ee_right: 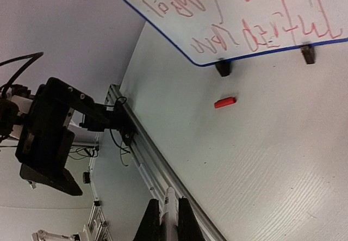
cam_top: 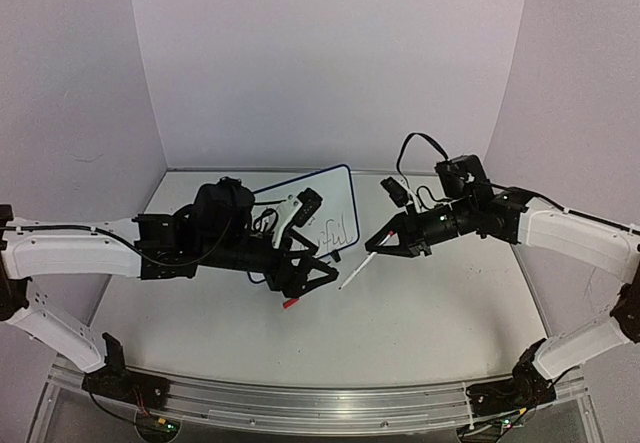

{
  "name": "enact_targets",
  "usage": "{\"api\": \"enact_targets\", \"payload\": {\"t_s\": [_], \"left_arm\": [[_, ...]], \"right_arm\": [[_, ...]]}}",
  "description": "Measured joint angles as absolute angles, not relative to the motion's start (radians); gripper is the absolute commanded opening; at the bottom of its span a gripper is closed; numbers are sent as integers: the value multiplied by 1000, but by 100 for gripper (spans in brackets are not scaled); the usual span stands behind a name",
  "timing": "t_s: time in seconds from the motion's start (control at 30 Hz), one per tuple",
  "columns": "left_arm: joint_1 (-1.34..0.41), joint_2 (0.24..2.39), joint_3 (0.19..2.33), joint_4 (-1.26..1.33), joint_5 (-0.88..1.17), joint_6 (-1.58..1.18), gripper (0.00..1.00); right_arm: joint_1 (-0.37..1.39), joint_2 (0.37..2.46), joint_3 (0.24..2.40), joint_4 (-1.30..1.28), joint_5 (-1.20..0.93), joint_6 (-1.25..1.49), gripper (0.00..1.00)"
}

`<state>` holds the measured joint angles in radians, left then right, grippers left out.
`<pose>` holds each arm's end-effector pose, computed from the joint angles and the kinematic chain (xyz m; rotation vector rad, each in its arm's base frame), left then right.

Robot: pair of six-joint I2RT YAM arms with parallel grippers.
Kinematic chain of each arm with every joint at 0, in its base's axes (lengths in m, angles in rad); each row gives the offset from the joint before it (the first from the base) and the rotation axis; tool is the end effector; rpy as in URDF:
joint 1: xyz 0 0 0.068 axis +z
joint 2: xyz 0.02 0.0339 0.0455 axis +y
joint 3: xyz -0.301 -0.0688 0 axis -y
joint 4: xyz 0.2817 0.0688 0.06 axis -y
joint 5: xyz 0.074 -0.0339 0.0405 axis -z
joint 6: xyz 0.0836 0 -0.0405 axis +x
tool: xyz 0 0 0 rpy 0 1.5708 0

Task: Write a sentence on the whiteboard
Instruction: Pass from the right arm to the left

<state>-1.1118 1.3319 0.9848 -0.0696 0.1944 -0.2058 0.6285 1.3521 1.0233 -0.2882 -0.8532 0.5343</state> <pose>0.1524 -0.3449 0.3034 1.0540 1.8564 -1.0132 0.2428 0.2543 0.2985 -0.6555 2.2988 1.5442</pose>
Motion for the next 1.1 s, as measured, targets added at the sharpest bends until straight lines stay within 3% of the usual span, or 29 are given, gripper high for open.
{"api": "enact_targets", "payload": {"t_s": [0.2, 0.27, 0.5, 0.63, 0.8, 0.87, 1.0, 1.1], "left_arm": [[-1112, 1424, 1037, -17, 237, -178, 84], [-1114, 1434, 1041, -15, 241, -171, 78], [-1116, 1438, 1044, -17, 276, -148, 42], [-1125, 1460, 1069, -19, 302, -135, 35], [-1137, 1480, 1096, -27, 321, -126, 0], [-1126, 1486, 1099, -48, 310, -126, 0], [-1132, 1490, 1098, -41, 301, -131, 0], [-1140, 1489, 1093, -15, 278, -142, 0]], "right_arm": [[690, 1356, 1098, -274, -931, 558, 0], [701, 1362, 1113, -270, -942, 562, 0], [725, 1412, 1124, -271, -953, 566, 0], [725, 1417, 1136, -274, -952, 565, 0], [725, 1417, 1151, -273, -953, 566, 1], [726, 1414, 1152, -293, -947, 558, 12], [730, 1413, 1152, -297, -923, 562, 46], [731, 1405, 1148, -292, -878, 570, 55]]}}
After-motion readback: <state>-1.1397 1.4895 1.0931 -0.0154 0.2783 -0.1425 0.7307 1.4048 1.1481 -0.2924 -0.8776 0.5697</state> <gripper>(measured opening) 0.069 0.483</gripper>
